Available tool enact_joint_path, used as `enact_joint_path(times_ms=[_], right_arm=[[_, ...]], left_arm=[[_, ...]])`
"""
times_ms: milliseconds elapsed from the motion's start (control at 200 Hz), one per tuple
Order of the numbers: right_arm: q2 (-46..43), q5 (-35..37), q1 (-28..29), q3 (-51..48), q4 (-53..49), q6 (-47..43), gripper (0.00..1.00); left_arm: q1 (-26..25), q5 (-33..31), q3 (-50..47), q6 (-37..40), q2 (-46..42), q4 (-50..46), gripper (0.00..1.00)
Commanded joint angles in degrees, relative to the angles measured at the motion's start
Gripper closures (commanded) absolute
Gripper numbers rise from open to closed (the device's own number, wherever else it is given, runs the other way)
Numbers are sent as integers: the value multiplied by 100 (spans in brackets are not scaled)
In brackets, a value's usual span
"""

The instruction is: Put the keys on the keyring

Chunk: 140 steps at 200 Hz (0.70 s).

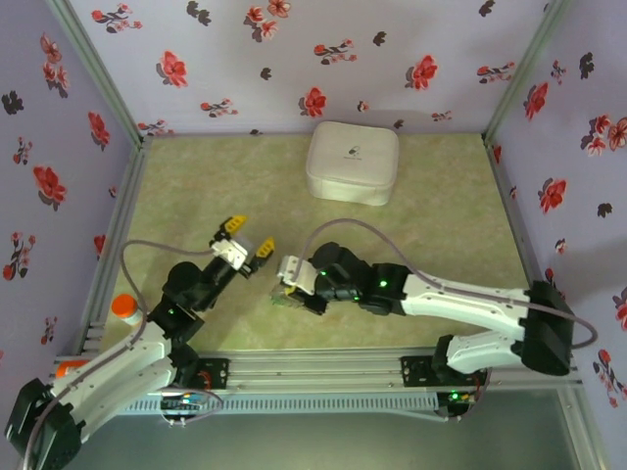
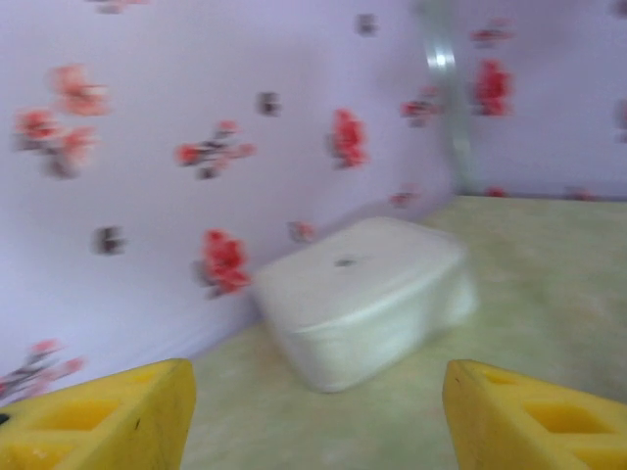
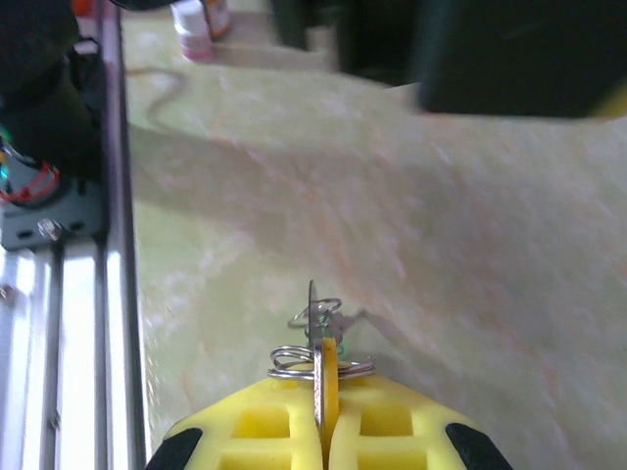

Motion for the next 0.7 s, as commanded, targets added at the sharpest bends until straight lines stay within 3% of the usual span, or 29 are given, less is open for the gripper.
enact_joint_path(times_ms=[0, 230, 455, 695], right_arm=[[384, -557, 67, 321, 1313, 327, 100], [991, 144, -96, 434, 1306, 217, 100], [1222, 1804, -136, 702, -1151, -1018, 100], [1120, 2578, -146, 316, -2305, -1854, 100]], left_arm=[[222, -1553, -76, 160, -194, 454, 32], [351, -1742, -72, 394, -261, 475, 30], [360, -1519, -63, 366, -164, 457, 29], [360, -1358, -60, 297, -31, 396, 26]])
